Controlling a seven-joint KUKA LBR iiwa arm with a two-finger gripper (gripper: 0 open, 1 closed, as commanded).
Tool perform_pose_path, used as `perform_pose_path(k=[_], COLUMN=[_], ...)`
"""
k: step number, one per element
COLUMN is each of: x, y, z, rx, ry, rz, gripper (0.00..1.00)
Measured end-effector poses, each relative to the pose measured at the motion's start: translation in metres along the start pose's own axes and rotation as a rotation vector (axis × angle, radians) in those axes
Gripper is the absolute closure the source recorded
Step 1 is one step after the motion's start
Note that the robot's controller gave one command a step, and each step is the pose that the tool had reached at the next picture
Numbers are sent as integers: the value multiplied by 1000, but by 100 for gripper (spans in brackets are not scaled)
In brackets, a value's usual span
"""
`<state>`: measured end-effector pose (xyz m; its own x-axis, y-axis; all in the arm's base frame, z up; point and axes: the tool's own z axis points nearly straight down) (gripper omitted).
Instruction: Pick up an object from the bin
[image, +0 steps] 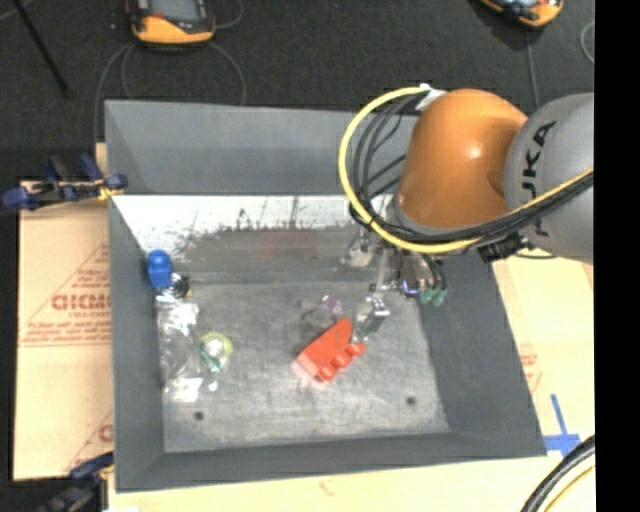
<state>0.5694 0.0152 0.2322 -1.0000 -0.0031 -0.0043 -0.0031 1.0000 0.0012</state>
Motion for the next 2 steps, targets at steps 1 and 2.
perform_pose_path(k=[1,2], x=[22,31], y=[-25,-27], z=[139,148], rx=[3,3], ry=[8,-7], rz=[-10,-20], gripper=[0,0])
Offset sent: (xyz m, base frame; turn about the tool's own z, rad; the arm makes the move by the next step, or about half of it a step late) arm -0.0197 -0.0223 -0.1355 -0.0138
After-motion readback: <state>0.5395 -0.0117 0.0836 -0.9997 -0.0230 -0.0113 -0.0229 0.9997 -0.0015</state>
